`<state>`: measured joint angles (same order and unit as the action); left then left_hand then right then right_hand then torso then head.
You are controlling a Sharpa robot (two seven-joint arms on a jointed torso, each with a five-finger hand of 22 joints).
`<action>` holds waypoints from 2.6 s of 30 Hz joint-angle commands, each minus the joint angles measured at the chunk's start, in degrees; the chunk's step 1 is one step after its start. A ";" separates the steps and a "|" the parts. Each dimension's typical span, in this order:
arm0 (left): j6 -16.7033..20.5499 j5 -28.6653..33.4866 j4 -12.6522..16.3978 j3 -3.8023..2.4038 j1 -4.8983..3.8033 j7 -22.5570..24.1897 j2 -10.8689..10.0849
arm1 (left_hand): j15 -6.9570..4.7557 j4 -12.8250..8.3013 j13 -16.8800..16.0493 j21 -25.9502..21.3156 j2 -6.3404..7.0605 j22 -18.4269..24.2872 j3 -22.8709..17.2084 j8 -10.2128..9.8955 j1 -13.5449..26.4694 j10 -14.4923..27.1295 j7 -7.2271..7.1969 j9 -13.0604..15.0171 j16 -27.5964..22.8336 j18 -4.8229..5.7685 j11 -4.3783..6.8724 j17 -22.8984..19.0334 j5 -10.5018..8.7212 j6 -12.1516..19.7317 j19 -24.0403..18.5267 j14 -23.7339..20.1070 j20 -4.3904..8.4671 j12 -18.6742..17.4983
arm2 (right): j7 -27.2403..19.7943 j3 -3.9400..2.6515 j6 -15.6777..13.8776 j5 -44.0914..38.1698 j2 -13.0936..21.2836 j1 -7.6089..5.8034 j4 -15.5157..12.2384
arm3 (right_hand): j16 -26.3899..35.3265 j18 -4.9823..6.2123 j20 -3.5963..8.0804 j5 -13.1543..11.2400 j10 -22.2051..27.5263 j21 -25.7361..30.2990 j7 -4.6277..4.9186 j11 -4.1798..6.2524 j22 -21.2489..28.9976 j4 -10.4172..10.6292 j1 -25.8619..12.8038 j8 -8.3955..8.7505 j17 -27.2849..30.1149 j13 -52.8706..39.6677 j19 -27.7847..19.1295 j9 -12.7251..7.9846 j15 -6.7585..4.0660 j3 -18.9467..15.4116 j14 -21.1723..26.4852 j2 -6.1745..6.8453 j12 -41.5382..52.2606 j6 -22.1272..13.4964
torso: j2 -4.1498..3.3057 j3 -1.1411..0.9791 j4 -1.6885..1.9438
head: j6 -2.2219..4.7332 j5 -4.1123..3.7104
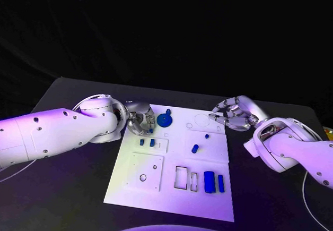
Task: Assemble the parts on the task board
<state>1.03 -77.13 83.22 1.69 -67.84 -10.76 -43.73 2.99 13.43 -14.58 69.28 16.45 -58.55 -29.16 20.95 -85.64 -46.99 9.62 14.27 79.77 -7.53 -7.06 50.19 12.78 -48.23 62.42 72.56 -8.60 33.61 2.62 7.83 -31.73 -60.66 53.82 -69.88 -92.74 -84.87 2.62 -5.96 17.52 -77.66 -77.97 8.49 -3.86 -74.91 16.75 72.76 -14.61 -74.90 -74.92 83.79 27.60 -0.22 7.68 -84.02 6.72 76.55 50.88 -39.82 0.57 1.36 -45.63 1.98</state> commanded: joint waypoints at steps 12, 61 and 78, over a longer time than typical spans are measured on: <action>2.58 1.95 1.10 -0.08 0.16 1.72 -1.17 | 0.32 0.28 -0.66 -1.27 0.07 1.24 0.98 -0.34 0.19 2.78 0.11 0.09 -0.47 -0.78 -0.24 -2.36 0.22 0.42 -1.81 -1.83 -0.37 2.20 | 0.02 0.00 0.47 -0.64 0.13 0.10 0.38 | 1.22 0.88 0.36 0.39 5.87 2.94 -0.08 0.18 -7.47 -0.31 0.53 -0.31 -1.86 5.87 -1.41 0.19 -0.28 0.38 -2.78 -0.17 -6.65 -0.82 | -0.01 0.02 -0.11 | 0.12 -0.06; 9.61 68.58 6.36 -2.22 0.16 28.19 -11.09 | 0.10 2.21 6.34 -20.41 -2.74 18.19 -0.34 0.32 0.97 -3.33 1.14 1.24 -16.69 -2.97 -0.02 -26.88 0.25 0.53 -11.00 -15.57 -0.04 1.51 | 9.04 0.55 20.67 -44.65 -4.33 0.51 0.79 | 7.18 1.02 -0.34 -5.01 14.51 5.64 0.70 -1.72 -7.60 -4.49 9.21 3.77 6.21 64.64 -1.15 -2.55 1.26 18.66 -1.38 8.20 -66.90 4.73 | -0.08 0.14 -0.02 | 0.76 -1.94; 9.33 68.40 6.32 -2.22 0.16 27.52 -11.04 | 0.19 2.12 6.46 -20.54 -2.74 18.27 -0.33 0.26 0.90 -3.30 1.30 1.24 -16.81 -2.96 -0.14 -26.94 0.25 0.62 -10.94 -15.60 -0.08 1.32 | 9.19 0.60 20.85 -44.67 -5.71 1.97 1.94 | 5.73 0.12 0.33 -5.86 9.91 1.01 -0.33 -0.61 -9.88 -6.02 9.80 2.96 4.16 66.08 0.87 -2.46 0.32 21.12 -2.02 6.70 -67.94 8.01 | -0.06 -0.05 -0.01 | 0.31 -1.70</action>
<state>11.39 -9.19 89.42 -0.48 -67.65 16.27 -54.88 3.07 15.79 -8.17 49.09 13.73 -40.33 -29.49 21.39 -85.04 -50.30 10.74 15.57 63.31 -10.22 -6.86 23.29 13.09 -47.93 50.98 57.13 -8.60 35.26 11.42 8.14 -12.24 -104.46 48.26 -68.41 -90.93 -78.90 3.82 -5.73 12.02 -67.24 -76.70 8.26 -4.45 -74.92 10.73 82.71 -11.50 -70.67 -8.91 83.64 25.06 0.61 28.41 -84.05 14.10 8.88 58.49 -39.89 0.55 1.34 -45.24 0.22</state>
